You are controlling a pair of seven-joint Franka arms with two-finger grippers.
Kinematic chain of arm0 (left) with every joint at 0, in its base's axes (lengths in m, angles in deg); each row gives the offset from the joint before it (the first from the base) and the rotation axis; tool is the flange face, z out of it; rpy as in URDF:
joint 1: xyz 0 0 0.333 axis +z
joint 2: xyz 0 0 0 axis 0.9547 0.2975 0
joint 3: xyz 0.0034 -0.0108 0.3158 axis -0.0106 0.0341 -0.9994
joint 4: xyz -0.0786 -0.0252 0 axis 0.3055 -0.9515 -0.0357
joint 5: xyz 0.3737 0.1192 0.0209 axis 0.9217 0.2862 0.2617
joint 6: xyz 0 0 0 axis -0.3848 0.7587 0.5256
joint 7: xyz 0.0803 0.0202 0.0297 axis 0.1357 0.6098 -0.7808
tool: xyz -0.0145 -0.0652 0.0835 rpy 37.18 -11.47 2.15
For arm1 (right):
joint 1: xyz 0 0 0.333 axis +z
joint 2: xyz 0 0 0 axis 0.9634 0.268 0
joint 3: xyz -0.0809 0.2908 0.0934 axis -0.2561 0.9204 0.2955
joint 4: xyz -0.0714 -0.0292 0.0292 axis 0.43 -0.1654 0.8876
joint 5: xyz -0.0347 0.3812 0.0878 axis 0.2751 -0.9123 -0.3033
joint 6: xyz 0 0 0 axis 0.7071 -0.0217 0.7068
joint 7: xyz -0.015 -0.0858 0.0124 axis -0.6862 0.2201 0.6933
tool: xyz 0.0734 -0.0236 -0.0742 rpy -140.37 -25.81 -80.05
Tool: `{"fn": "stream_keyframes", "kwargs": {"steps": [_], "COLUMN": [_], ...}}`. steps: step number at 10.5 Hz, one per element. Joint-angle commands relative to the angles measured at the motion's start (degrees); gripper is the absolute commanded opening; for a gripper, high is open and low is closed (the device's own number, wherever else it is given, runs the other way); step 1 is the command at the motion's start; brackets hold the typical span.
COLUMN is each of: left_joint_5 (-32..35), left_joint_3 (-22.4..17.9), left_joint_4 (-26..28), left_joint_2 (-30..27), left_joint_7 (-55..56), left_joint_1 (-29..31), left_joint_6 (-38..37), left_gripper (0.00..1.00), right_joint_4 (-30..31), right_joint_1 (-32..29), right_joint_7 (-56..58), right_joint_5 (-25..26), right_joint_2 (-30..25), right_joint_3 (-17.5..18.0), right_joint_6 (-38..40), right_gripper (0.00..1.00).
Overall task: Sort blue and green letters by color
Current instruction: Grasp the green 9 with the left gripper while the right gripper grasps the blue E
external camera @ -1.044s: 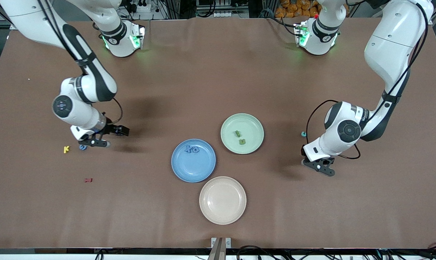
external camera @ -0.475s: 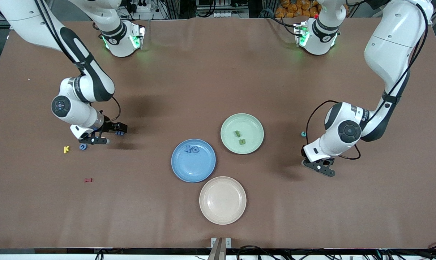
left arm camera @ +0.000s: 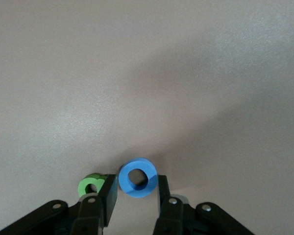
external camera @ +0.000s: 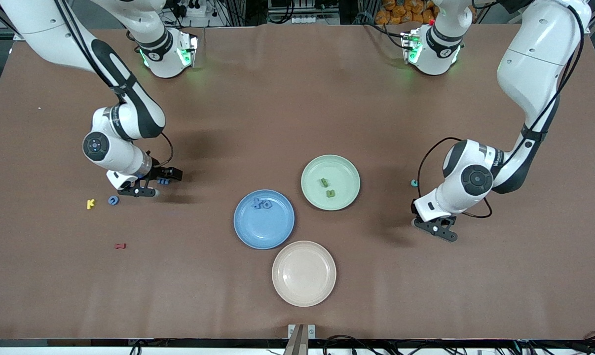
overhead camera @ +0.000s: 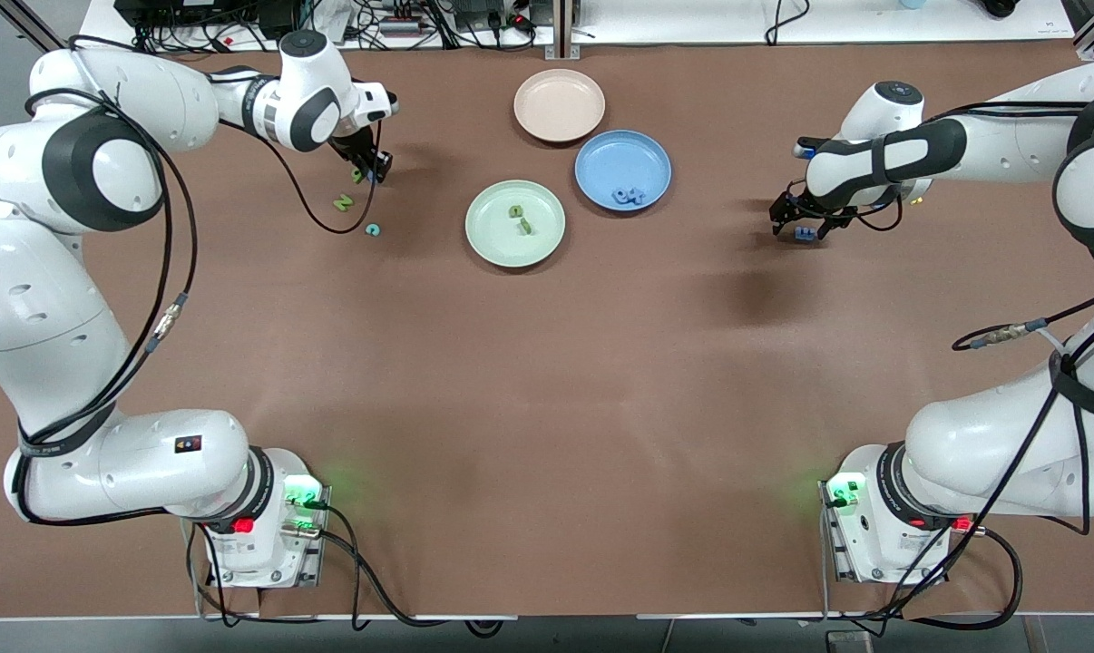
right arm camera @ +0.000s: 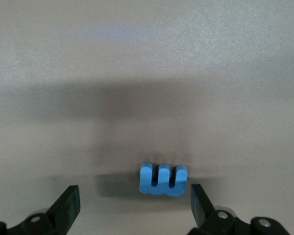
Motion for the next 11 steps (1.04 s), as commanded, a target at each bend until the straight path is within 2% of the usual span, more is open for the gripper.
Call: {"fn": "stream_keyframes", "kwargs": {"steps": [1, 7, 8, 9, 10, 11], "left_joint_5": [-0.74, -0.74, -0.65, -0.65, -0.74, -0.74], "left_joint_3": [0.43, 0.43, 0.43, 0.43, 0.43, 0.43], "left_joint_4": [-1.15, -1.24, -1.24, -1.24, -1.15, -1.15], "left_joint_2": [0.45, 0.36, 0.44, 0.62, 0.62, 0.97], "left_joint_7": [-0.37, -1.08, -1.43, -1.95, -1.96, -1.96], "left_joint_1": [0.50, 2.78, 3.39, 3.92, 3.93, 3.93], "left_joint_6": [0.22, 0.22, 0.22, 0.22, 0.22, 0.22], "left_gripper": [0.41, 0.39, 0.39, 0.39, 0.39, 0.39], "right_joint_4": [-0.88, -2.29, -2.29, -2.29, -2.29, -2.29], "right_joint_1": [-0.64, -0.99, -0.99, -0.99, -1.07, -1.08], "right_joint_7": [-1.01, -0.39, -0.39, -0.39, -0.39, -0.39], "right_joint_5": [1.15, 2.56, 2.56, 2.56, 2.56, 2.56], "right_joint_2": [1.69, 3.18, 3.10, 3.10, 3.18, 3.18], "right_joint_3": [0.00, -1.32, -1.32, -1.32, -1.32, -1.32], "right_joint_6": [-0.74, -0.74, -0.74, -0.74, -0.83, -0.83], "right_gripper": [1.00, 1.00, 0.82, 0.16, 0.00, 0.00]}}
